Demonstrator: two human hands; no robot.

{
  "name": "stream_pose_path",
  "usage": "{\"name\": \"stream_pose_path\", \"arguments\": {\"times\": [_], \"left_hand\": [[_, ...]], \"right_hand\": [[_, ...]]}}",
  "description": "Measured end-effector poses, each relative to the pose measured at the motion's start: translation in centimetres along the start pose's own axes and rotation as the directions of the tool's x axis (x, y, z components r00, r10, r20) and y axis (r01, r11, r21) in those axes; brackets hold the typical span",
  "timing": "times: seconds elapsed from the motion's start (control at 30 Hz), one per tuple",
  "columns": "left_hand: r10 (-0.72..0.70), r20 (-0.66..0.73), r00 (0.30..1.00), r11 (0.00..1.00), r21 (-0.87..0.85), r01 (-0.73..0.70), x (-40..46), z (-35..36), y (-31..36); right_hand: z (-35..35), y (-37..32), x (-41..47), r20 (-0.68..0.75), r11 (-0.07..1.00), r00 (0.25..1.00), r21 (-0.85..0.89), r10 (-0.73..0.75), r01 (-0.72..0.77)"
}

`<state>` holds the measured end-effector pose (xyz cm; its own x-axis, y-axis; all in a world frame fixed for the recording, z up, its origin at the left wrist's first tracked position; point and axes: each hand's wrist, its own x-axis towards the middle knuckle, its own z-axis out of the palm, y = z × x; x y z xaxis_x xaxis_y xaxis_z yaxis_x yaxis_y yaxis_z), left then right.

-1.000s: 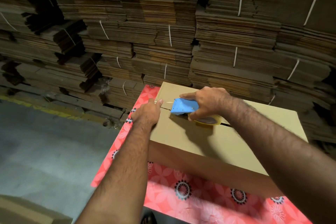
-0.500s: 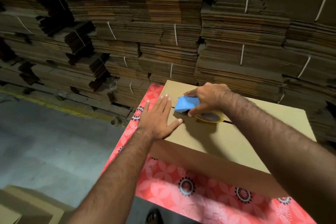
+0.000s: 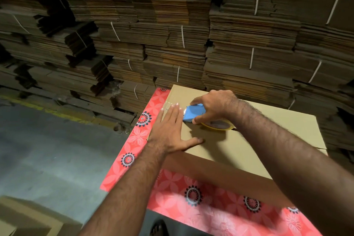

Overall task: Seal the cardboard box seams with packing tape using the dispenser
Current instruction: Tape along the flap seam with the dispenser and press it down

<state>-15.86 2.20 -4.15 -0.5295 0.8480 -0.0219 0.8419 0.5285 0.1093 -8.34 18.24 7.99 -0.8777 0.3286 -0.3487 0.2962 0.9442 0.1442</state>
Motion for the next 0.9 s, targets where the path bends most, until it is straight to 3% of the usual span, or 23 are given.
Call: {"name": "stream_pose_path", "arguments": {"times": [0.13,0.57,0.73,0.9], "left_hand": [[-0.007,0.013,1.0,1.0,0.008,0.007,0.0,-0.3,-0.3],[-0.004,0.076,0.997,0.998,0.056,-0.001,0.1,-0.8,-1.1],[-0.028,0.128,0.991,0.989,0.146,0.009,0.7,-2.2,-3.8],[-0.099,0.063,0.993,0.991,0.099,0.093,0.2,-1.7,-3.2]], "right_hand": [[-0.2,1.3,-0.6,0.018,0.997,1.0,0.08,0.0,-0.001],[2.2,7.5,-6.0,0.087,0.995,0.995,0.089,0.047,-0.054],[2.2,5.3,-5.3,-0.002,0.995,0.999,0.087,0.054,-0.053],[1.9,4.3,-4.6,0.017,0.991,0.998,0.121,0.057,-0.059]]}}
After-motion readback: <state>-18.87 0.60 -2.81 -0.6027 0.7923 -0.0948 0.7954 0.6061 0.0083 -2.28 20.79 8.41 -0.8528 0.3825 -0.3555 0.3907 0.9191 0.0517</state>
